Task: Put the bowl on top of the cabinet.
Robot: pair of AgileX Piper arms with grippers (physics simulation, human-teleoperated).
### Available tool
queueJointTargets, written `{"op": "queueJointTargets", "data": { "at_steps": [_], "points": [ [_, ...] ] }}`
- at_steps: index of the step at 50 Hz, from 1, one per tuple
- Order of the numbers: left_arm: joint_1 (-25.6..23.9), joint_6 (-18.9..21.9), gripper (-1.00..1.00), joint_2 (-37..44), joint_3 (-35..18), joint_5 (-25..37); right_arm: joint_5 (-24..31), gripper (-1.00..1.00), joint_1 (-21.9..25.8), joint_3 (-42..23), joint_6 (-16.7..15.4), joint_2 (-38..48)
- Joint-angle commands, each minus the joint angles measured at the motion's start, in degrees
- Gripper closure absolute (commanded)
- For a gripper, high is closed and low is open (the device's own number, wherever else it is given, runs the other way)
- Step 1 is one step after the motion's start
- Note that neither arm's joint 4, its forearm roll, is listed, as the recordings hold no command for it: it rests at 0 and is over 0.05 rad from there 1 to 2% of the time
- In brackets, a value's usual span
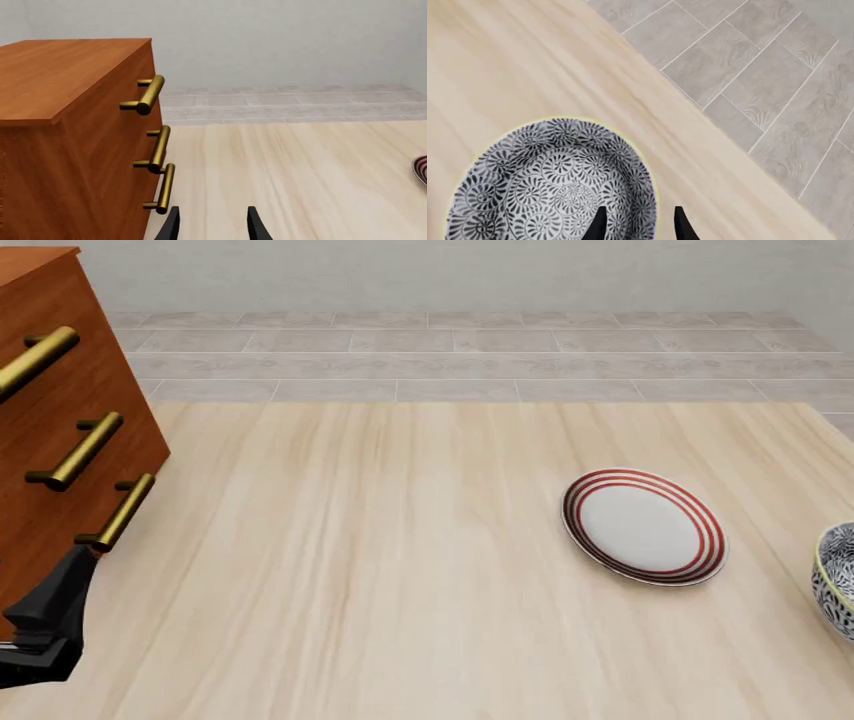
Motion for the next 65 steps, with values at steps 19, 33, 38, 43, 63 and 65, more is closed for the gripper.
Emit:
{"op": "queueJointTargets", "data": {
  "at_steps": [19, 33, 38, 43, 63, 65],
  "points": [
    [0.06, 0.09, -1.0, 2.47, 0.0, -2.51, -2.24, 1.0, -0.36, -0.38, -1.33, 2.83],
    [-0.02, 0.14, -1.0, 2.04, 0.0, -2.12, 1.6, 1.0, 0.7, -0.09, -0.5, -3.12],
    [-0.08, 0.18, -1.0, 1.84, 0.0, -1.9, 4.45, 1.0, 1.58, 0.53, 0.74, -7.66],
    [-0.26, 0.1, -1.0, 2.08, 0.0, -2.0, 7.37, 1.0, 2.61, 0.5, 1.49, -11.31],
    [-0.08, -0.07, -1.0, 1.45, 0.0, -1.62, 13.22, 1.0, 4.58, -1.67, 2.73, -17.43],
    [-0.21, 0.06, -1.0, 1.46, 0.0, -1.61, 14.01, 1.0, 4.74, -2.01, 2.94, -18.15]
  ]
}}
